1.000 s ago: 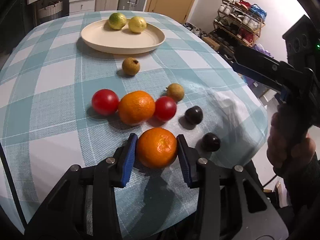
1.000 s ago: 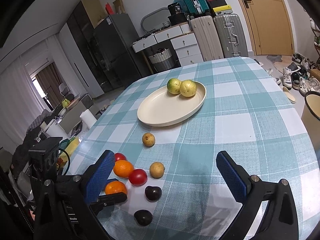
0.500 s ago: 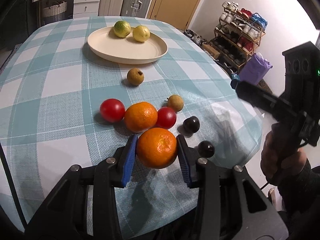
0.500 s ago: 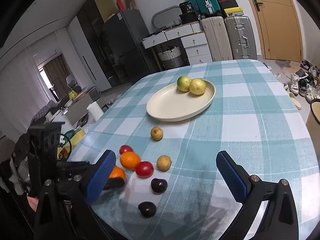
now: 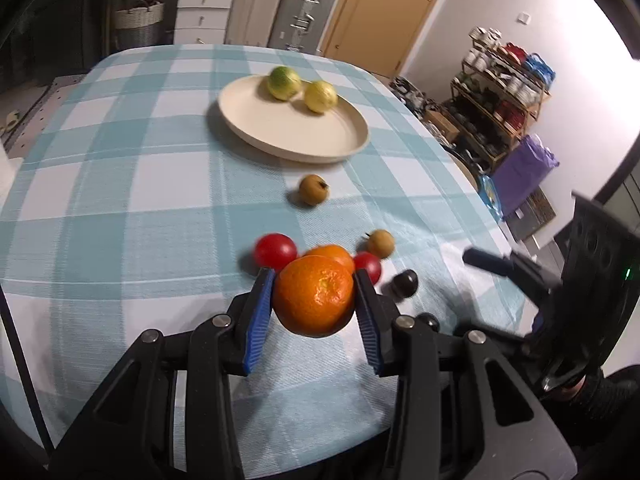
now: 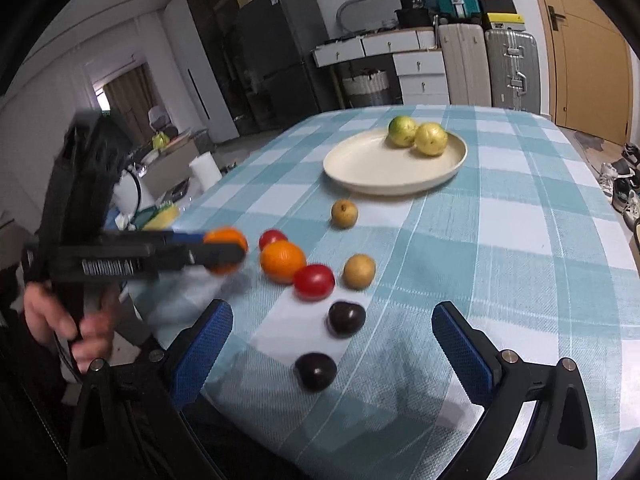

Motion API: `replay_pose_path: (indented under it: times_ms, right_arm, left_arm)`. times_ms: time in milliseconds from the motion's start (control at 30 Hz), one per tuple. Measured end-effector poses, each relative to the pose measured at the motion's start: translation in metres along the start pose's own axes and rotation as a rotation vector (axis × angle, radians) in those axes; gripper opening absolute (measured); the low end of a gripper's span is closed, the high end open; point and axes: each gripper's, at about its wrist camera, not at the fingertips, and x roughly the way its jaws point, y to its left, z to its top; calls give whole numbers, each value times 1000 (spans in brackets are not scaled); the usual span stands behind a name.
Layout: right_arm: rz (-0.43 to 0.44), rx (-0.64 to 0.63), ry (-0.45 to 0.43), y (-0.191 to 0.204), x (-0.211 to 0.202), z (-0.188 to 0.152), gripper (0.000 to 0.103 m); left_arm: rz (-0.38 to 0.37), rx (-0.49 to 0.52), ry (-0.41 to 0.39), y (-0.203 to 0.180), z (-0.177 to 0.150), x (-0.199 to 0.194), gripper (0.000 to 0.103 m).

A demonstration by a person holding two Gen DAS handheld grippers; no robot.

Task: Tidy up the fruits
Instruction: 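Grasp a dark plum with the right tool while the left tool holds the tangerine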

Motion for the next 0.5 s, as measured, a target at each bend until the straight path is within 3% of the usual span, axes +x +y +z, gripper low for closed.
replay_pose_path:
  times_ms: [233, 500]
  right_arm:
    - [-1, -22, 39, 3, 6, -18, 95]
    - [-10, -63, 55, 11, 14, -28, 73]
  left_arm:
    - [19, -41, 8, 14, 2, -4, 37]
    - [16, -44, 13, 11, 2, -1, 37]
